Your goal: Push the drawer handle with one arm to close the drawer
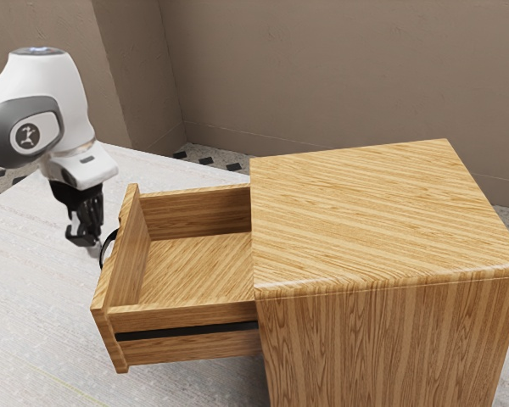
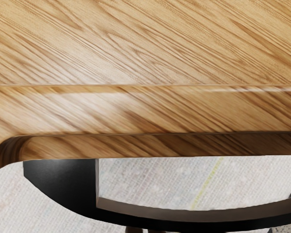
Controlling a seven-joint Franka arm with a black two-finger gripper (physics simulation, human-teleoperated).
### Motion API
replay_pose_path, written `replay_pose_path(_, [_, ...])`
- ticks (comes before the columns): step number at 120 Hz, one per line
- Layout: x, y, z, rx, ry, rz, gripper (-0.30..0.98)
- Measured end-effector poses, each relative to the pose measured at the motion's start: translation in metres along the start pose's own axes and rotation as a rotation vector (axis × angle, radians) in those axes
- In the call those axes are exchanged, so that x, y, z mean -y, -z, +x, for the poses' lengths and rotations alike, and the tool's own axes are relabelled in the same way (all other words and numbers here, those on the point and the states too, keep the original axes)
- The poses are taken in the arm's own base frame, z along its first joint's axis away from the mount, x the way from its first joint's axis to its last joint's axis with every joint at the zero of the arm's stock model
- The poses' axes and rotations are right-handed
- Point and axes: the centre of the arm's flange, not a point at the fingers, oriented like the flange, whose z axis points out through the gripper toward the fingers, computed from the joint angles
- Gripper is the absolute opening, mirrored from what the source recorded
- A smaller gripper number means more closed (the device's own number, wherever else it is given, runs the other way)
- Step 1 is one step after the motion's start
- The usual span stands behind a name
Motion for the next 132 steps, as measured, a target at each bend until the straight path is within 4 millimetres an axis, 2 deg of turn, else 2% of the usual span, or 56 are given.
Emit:
replay_pose_path(36, [-0.01, 0.011, 0.019, -0.017, -0.026, 0.028, -0.1])
replay_pose_path(69, [-0.019, 0.01, 0.038, -0.026, -0.048, 0.023, -0.1])
replay_pose_path(101, [-0.009, 0.007, 0.057, -0.032, -0.061, 0.012, -0.1])
replay_pose_path(132, [-0.004, 0.013, 0.073, -0.043, -0.08, 0.021, -0.1])
